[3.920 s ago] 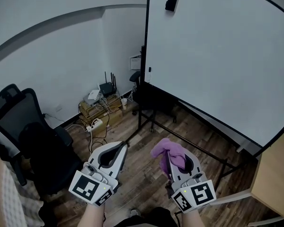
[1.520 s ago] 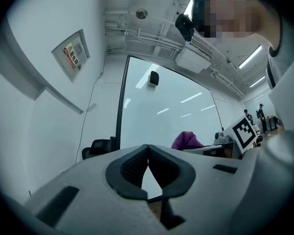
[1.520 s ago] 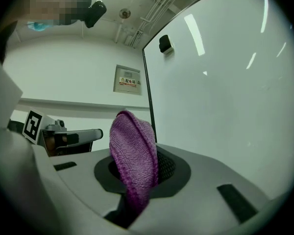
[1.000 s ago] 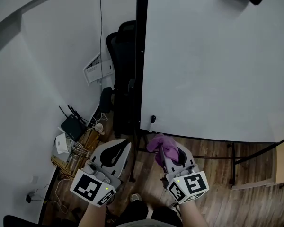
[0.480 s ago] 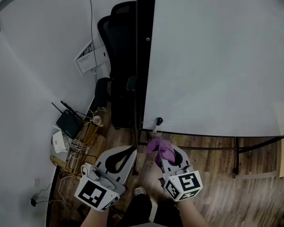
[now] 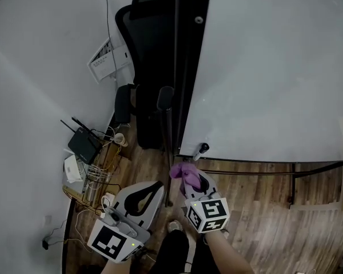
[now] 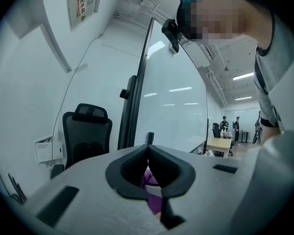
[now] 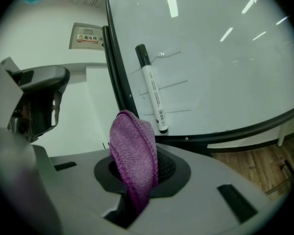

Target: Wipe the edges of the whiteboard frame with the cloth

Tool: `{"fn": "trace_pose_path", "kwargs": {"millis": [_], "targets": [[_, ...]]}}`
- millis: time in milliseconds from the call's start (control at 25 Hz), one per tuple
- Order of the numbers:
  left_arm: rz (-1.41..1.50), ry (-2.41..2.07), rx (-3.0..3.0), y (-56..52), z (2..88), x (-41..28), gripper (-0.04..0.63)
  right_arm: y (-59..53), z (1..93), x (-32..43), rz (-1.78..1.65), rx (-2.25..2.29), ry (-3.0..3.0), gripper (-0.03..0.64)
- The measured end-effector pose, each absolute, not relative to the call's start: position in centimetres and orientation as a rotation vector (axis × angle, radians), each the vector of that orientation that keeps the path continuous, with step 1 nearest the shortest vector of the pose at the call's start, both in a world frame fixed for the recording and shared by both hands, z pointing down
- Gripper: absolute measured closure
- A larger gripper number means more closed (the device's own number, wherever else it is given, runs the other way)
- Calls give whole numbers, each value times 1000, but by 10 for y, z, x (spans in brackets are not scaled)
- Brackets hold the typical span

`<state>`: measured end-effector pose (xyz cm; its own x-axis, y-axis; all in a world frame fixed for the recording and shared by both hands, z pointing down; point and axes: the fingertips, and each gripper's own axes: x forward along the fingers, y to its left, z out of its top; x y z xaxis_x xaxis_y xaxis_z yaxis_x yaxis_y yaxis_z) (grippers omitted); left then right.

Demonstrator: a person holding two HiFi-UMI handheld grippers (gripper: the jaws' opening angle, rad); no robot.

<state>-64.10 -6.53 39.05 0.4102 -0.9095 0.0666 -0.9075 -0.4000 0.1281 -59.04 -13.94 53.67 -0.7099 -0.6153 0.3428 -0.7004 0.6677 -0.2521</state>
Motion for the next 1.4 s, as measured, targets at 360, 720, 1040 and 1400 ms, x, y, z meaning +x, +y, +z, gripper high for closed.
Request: {"fn": "trace_pose_path", "kwargs": {"millis": [360,720,1040,1400], "targets": [[-4,-1683,2498,-67,399,-662,578,-167,562,-616,595,1153,-2579,566],[24,-1665,2474,-65,407,-662,578,-179,574,-592,654,1254,-2519,568],[16,-1652,2507,-68,406,-651,578,-189,575,-561,656,1312,-2484,568],[12,-1594,2543,-73,407,-627,578,-197,572,-513,656,1416,-2436,568]]}}
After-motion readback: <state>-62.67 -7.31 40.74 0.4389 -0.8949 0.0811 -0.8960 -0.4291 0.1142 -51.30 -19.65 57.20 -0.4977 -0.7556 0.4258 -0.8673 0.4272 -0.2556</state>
